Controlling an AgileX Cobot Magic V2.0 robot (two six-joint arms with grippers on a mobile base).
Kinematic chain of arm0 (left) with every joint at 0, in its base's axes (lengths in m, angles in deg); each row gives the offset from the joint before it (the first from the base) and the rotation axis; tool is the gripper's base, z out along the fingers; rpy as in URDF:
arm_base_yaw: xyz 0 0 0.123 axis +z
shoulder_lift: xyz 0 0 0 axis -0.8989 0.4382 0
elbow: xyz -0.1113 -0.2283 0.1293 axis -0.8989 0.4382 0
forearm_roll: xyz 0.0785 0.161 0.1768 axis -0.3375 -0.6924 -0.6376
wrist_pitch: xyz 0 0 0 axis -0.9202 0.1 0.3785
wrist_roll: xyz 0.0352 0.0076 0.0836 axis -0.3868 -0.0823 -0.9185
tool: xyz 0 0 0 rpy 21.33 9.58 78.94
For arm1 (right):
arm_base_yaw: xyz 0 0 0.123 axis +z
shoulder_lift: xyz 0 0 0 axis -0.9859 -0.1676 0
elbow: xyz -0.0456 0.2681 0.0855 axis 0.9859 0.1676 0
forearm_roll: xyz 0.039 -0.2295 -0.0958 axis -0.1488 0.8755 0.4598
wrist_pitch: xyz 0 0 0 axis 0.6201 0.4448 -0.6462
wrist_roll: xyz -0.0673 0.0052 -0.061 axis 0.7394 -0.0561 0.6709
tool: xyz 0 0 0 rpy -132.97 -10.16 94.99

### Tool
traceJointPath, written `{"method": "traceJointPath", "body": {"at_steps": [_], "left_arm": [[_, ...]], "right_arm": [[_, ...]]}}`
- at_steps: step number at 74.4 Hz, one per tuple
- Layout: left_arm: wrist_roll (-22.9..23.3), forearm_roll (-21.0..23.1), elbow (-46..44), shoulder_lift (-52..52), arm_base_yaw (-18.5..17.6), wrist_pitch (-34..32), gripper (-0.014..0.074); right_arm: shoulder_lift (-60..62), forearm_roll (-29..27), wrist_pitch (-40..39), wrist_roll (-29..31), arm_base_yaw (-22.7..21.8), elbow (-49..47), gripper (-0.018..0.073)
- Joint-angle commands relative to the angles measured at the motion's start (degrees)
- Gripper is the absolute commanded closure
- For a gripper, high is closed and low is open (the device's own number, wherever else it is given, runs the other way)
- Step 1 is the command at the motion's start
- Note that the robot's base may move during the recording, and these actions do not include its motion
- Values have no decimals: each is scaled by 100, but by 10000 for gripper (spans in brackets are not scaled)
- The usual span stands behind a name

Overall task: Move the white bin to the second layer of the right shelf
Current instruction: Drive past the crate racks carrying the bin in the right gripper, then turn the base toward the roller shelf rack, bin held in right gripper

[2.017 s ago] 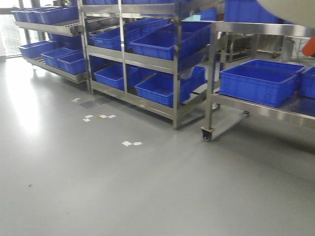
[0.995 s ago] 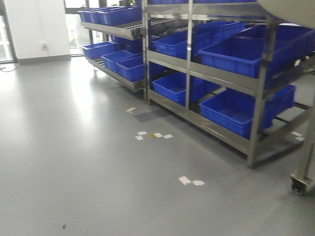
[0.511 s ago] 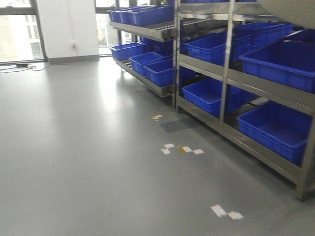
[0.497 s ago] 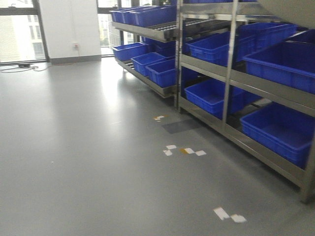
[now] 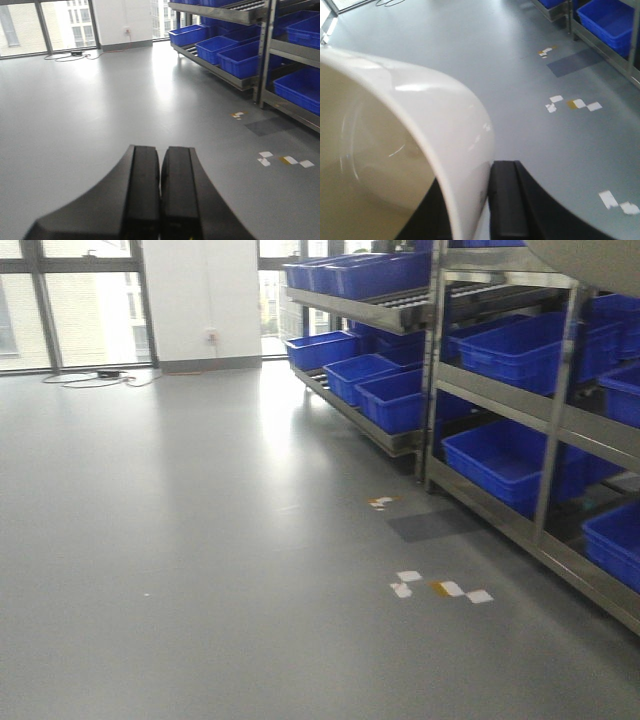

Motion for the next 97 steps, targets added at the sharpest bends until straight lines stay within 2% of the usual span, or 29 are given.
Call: {"method": "traceJointPath", "body": {"at_steps": [1, 97], "left_arm": [[30, 0, 211, -80, -18, -501, 512], [30, 0, 211, -80, -18, -501, 512]], "right_arm": [[38, -107, -523, 6, -35, -193, 504], [38, -107, -523, 6, -35, -193, 504]]}}
